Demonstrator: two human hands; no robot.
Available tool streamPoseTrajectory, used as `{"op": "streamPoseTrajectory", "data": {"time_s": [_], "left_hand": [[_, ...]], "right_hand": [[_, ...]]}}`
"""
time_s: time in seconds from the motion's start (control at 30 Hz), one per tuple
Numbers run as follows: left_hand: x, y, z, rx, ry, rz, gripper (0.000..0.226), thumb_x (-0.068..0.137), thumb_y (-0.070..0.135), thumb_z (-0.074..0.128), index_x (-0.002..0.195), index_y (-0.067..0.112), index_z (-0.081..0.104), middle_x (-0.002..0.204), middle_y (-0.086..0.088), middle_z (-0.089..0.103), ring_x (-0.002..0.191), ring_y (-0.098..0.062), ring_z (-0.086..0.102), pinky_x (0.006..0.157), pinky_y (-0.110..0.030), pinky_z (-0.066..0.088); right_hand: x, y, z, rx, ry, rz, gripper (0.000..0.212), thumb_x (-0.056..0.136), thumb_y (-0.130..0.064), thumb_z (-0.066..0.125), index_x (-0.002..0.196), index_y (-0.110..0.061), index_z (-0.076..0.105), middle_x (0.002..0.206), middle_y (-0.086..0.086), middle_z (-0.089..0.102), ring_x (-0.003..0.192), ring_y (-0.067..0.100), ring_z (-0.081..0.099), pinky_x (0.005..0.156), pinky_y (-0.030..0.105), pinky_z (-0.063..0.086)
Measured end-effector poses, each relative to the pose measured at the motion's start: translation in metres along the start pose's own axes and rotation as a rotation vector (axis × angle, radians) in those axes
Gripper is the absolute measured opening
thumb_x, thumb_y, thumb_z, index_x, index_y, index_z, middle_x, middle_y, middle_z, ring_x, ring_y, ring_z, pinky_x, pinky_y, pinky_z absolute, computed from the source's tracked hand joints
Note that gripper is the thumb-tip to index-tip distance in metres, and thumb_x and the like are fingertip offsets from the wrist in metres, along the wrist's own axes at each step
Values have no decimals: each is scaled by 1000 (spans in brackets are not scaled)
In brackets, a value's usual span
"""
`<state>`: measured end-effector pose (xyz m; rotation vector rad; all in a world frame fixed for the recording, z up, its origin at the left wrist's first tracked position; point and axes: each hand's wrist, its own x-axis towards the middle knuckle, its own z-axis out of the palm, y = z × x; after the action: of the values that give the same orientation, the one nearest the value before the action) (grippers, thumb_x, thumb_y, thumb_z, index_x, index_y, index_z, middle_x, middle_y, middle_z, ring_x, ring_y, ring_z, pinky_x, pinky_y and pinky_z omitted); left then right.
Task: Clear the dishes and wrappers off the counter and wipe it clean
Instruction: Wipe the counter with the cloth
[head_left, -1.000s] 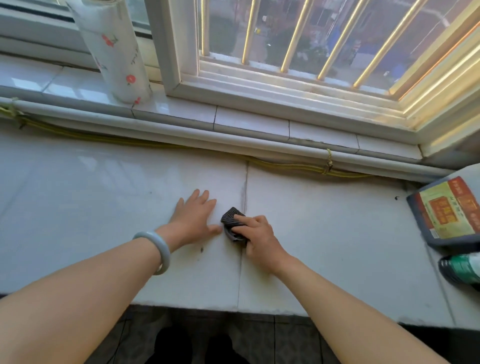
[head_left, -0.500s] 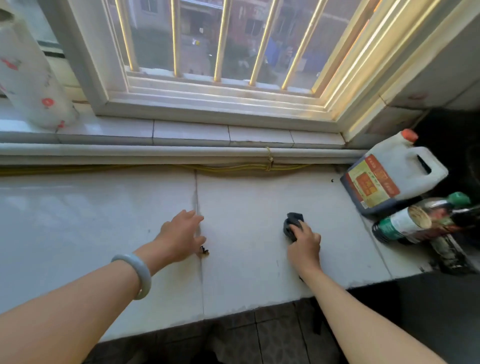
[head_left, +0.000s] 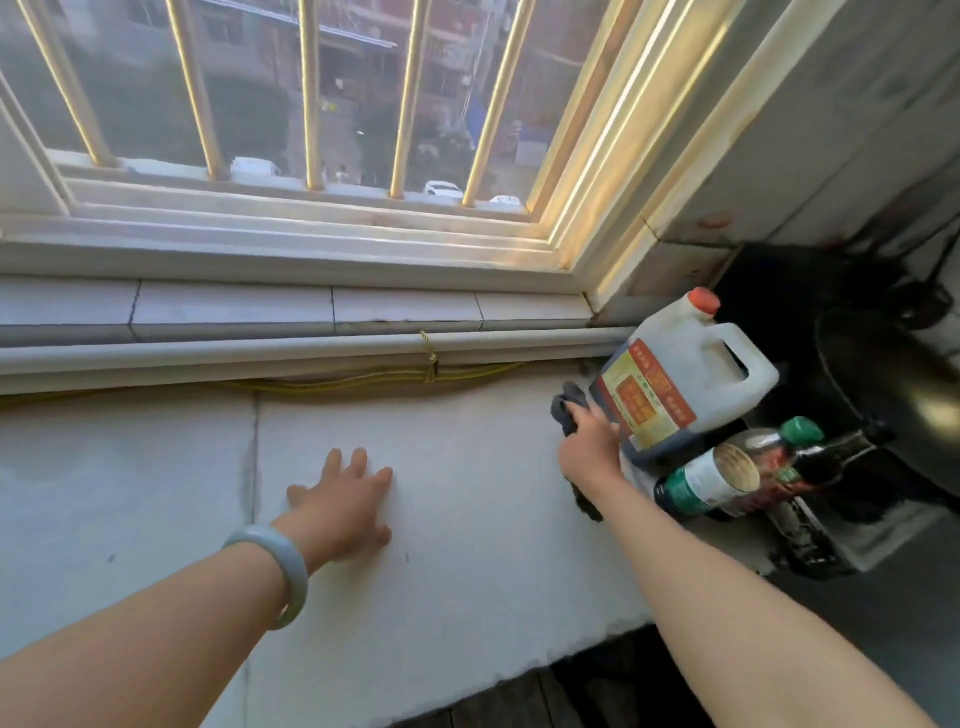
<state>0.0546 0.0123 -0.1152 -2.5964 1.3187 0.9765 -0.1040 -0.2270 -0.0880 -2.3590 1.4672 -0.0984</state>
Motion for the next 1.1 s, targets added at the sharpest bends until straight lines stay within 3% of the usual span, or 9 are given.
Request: {"op": "streamPoseTrajectory", "data": {"time_s": [0.13,0.3,0.47,0.57,0.67,0.77,0.83,0.93,1.1], "left_hand": [[11,-3,0,38,-59,-3,78,87,55,55,150,35,13,159,0,1,147,-31,-1,103,-59,37],[12,-5,-12,22,-129,13,74,91,56,49,152,33,13,161,1,-4,148,-30,-9,111,-55,32],[13,-3,-20,43,-155,16,70,96,54,43,155,32,13,163,-2,-5,149,-32,-8,119,-49,20],[12,-1,-19,62,-155,8,66,97,53,39,154,32,13,163,-3,-4,149,-33,-6,118,-49,21],[14,-2,-12,45,-130,-6,60,98,52,35,153,32,20,162,-4,4,148,-34,0,115,-54,25],[9,-5,-10,-49,-79,-13,45,100,37,32,144,29,40,156,-4,22,144,-31,14,111,-54,30],[3,-7,-11,-148,0,-8,40,101,28,34,137,26,51,151,-3,37,140,-27,28,112,-46,31],[-17,-22,-11,-395,167,-38,42,99,15,37,137,22,54,146,-2,49,137,-21,39,113,-31,29],[-67,-87,8,-593,393,-180,49,96,3,35,139,16,52,144,-4,51,136,-21,43,112,-27,29]], "right_hand": [[60,11,-3,-67,-32,33,55,90,-1,42,142,-18,42,149,7,33,132,35,32,109,48,34],[92,15,18,-128,-128,17,55,91,-7,42,145,-14,39,155,8,27,134,38,28,109,36,26],[85,22,21,-77,-139,-37,57,90,1,39,145,-15,41,156,6,28,136,36,23,113,39,23],[66,21,22,-33,-183,-105,63,85,8,36,143,-15,44,155,4,29,138,33,20,116,41,20],[32,14,34,-17,-199,-194,65,82,10,34,140,-15,49,154,3,33,130,31,27,112,33,23],[-12,2,52,-19,-225,-266,66,80,10,36,139,-16,51,154,1,34,128,30,30,111,29,23],[-42,-7,64,-5,-224,-312,65,80,10,38,138,-16,53,154,0,35,125,29,33,109,28,26],[-83,-27,81,-4,-228,-356,64,80,7,40,137,-18,53,155,-2,33,124,28,34,107,31,30],[-143,-74,103,-35,-245,-321,65,83,4,37,140,-24,46,158,-7,22,127,23,27,102,31,27]]}}
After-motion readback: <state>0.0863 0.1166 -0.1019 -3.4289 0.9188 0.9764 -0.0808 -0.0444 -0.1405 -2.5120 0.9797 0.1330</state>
